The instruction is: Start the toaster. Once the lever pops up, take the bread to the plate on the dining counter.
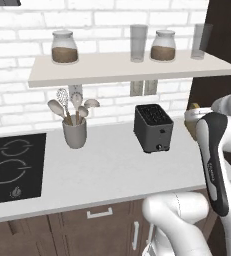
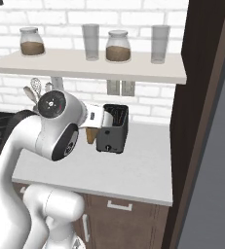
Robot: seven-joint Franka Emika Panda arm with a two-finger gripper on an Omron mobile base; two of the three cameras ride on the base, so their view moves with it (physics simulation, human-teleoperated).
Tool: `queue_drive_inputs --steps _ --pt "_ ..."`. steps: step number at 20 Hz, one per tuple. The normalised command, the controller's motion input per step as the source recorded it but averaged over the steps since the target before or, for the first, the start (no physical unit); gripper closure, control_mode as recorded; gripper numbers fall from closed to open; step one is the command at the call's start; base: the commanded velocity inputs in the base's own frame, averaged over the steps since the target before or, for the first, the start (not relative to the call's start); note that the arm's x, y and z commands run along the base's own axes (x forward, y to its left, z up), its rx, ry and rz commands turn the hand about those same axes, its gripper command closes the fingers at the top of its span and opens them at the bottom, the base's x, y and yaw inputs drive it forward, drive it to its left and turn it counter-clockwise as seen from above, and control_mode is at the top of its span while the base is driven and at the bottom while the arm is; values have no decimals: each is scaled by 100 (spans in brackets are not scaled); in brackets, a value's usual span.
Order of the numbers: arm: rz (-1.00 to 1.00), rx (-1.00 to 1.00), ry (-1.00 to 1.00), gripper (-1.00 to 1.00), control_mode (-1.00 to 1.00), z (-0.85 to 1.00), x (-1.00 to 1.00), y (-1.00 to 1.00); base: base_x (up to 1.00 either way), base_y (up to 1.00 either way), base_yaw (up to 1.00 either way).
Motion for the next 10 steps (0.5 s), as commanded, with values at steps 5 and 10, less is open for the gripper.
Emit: queue_drive_inputs --steps 5,10 --pt "0 0 0 100 100 -1 -21 0 -13 0 0" --pt "0 0 0 100 100 0 0 0 -66 0 26"
